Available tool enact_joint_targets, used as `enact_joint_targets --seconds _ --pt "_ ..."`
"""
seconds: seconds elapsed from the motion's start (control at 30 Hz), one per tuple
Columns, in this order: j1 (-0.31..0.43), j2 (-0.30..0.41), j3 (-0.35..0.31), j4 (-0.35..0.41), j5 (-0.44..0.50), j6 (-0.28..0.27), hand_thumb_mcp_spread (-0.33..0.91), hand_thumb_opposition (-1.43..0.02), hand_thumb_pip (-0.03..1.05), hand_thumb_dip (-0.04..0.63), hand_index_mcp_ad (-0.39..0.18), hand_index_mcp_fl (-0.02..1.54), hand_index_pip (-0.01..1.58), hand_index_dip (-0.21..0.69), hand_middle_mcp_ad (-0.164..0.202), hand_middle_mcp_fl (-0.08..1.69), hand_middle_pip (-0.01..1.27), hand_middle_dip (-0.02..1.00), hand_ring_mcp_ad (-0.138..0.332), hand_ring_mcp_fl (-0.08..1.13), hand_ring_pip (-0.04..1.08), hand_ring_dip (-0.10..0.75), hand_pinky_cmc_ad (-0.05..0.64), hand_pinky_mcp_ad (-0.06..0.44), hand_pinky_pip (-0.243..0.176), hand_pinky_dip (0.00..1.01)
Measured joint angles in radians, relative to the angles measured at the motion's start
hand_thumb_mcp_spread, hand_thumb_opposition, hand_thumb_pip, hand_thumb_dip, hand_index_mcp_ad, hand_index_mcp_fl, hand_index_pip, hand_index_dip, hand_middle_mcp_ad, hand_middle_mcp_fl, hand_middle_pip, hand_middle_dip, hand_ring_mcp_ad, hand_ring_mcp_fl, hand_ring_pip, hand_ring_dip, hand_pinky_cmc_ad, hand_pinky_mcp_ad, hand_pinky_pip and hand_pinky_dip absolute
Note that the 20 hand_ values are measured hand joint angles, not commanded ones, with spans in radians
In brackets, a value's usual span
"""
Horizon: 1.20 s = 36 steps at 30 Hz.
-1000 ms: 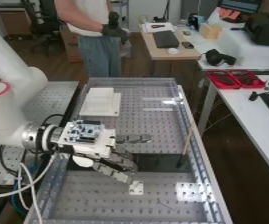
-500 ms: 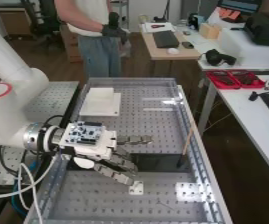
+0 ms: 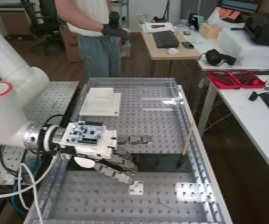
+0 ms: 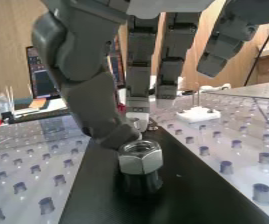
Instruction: Grab the bearing and place it in the white container
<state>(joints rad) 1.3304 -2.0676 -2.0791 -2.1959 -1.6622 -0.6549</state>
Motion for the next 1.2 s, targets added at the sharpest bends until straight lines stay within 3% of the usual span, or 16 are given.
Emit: enact_joint_targets --seconds 0.33,1.2 --pt "0.000 0.002 0.003 0.000 -0.004 -0.001 0.65 -0.94 0.57 0.380 -0.220 0.07 0.10 -0.166 -0.047 0.53 0.54 0.91 0.005 0.39 0.11 0.679 0.428 0.234 -0.012 0.17" --pt "0.002 0.007 -0.006 0.004 0.002 -0.009 0.65 -0.93 0.57 0.379 -0.223 0.07 0.11 -0.175 -0.044 0.53 0.54 0.90 0.005 0.39 0.11 0.679 0.426 0.234 -0.010 0.17"
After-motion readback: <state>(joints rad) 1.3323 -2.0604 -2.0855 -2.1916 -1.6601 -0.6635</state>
